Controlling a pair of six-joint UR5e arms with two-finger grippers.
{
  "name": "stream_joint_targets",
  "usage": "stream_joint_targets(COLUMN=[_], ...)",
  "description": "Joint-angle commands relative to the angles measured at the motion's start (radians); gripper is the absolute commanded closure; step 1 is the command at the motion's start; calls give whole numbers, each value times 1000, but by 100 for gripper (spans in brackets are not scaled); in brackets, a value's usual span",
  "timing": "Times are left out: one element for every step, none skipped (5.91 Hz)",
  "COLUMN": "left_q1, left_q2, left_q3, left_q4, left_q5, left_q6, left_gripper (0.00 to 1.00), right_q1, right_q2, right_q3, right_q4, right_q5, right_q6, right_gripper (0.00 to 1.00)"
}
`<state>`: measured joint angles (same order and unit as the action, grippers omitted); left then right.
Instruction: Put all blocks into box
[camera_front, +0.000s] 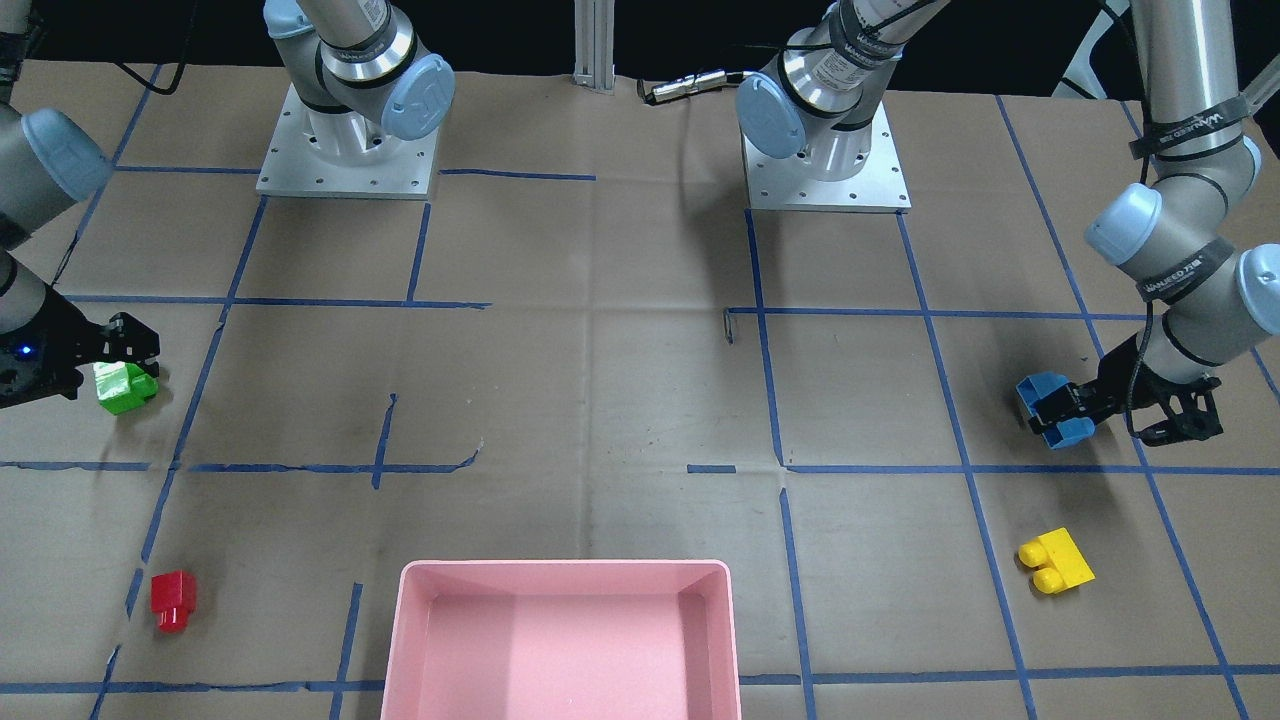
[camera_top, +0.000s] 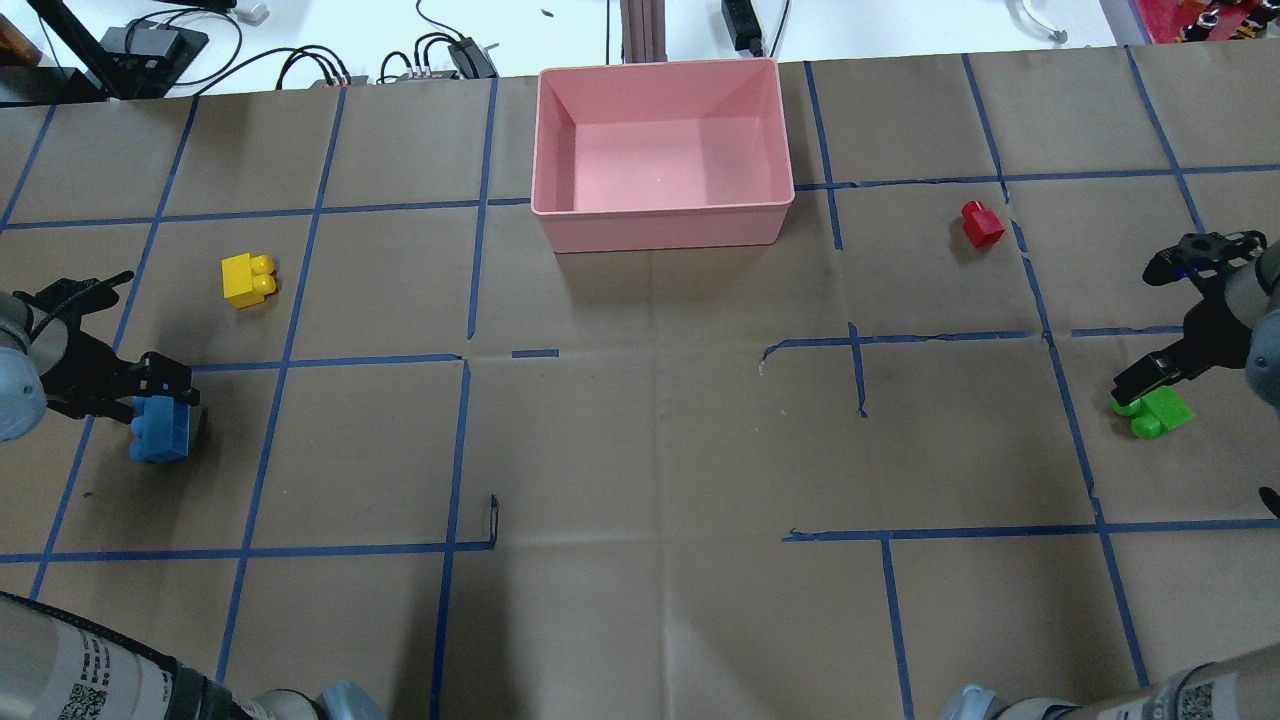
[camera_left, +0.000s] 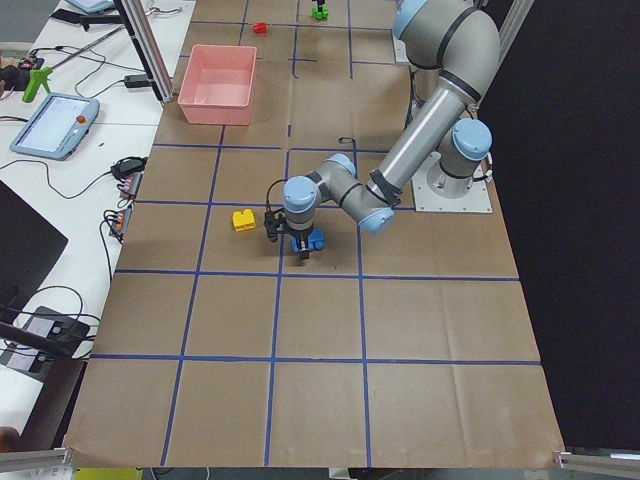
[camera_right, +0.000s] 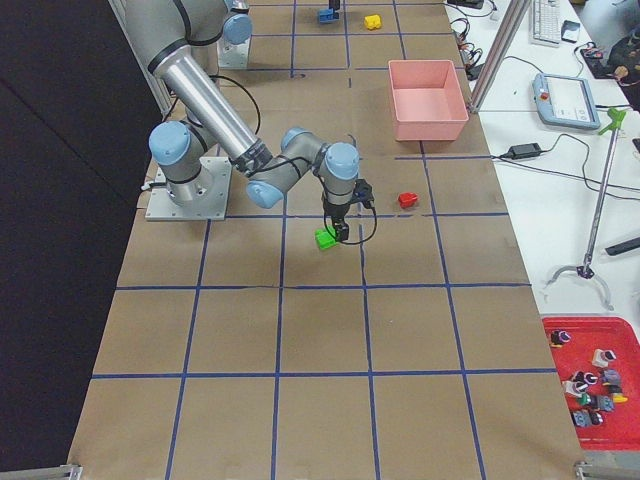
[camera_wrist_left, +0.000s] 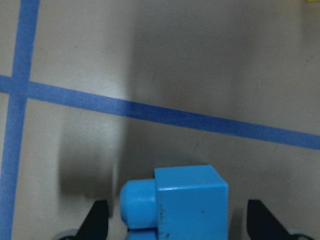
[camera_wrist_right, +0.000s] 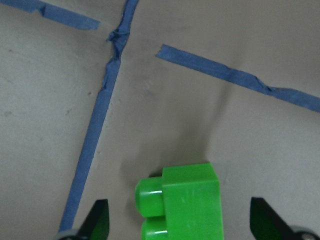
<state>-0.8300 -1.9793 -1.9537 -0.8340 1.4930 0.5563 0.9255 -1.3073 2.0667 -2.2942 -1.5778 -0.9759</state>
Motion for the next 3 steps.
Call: stream_joint_targets(left_q1=[0, 0, 0], left_q2=[4, 4, 2], left_q3=[-2, -2, -2], left_q4=[0, 0, -2], left_q5=[1, 1, 1], left_q6=[1, 2, 2], left_gripper=[25, 38, 48], right_q1=[-8, -13, -13], right_q2=[20, 22, 22], right_q3=[1, 12, 29], right_q4=[1, -1, -22], right_q5=[-2, -1, -2], right_q6=[-3, -4, -4], right_gripper=[0, 1, 1])
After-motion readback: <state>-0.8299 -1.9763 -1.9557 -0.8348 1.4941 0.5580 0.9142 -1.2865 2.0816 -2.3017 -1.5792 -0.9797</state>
